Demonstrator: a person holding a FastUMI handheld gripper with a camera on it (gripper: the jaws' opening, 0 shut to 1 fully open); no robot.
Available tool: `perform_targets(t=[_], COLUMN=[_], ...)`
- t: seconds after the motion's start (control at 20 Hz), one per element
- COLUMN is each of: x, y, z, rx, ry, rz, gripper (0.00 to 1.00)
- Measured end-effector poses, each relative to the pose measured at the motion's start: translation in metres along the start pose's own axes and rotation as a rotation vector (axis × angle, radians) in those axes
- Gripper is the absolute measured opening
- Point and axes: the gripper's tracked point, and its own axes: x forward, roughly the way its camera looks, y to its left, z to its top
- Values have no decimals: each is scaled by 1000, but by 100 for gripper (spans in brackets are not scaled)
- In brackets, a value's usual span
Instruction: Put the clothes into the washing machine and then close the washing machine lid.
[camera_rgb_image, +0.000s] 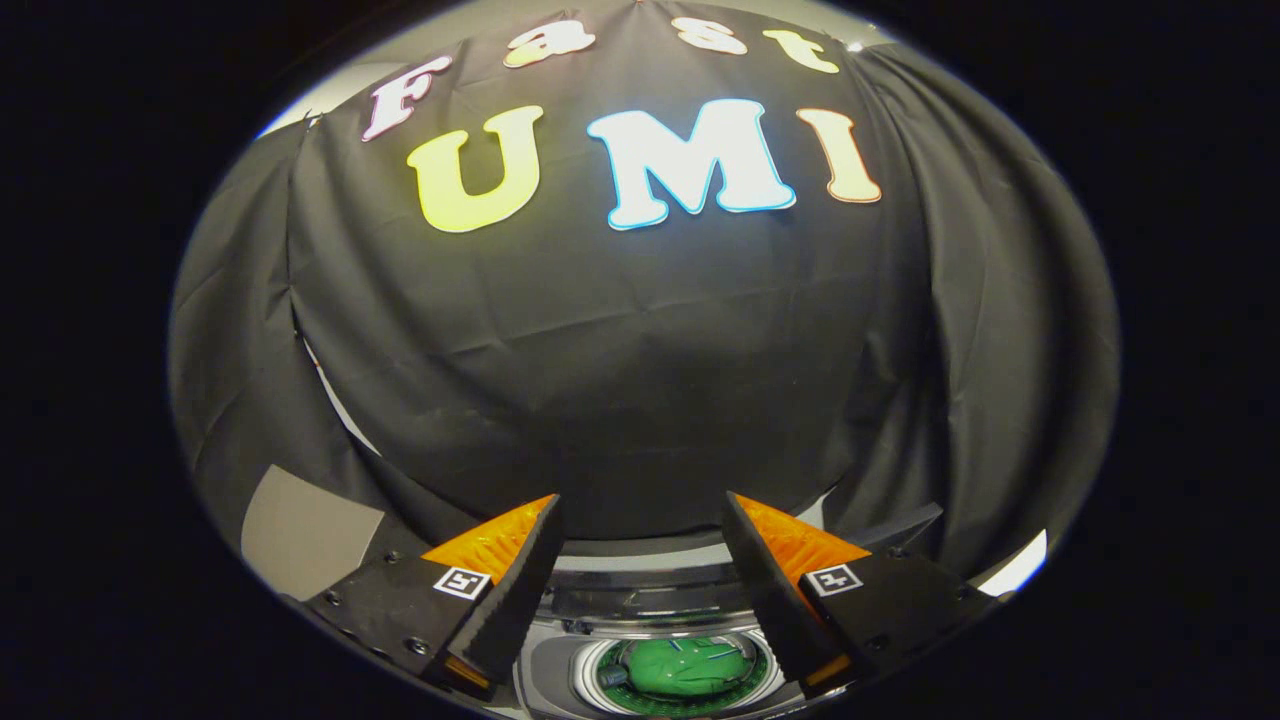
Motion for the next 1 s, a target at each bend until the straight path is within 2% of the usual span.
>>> perform_targets(t=[0.5, 0.65, 1.0], x=[31, 27, 8], y=[7, 8, 7], z=[-28, -31, -38], rx=[-39, -141, -122], ry=[100, 47, -11], rz=[-18, -26, -24], gripper=[98, 99, 98])
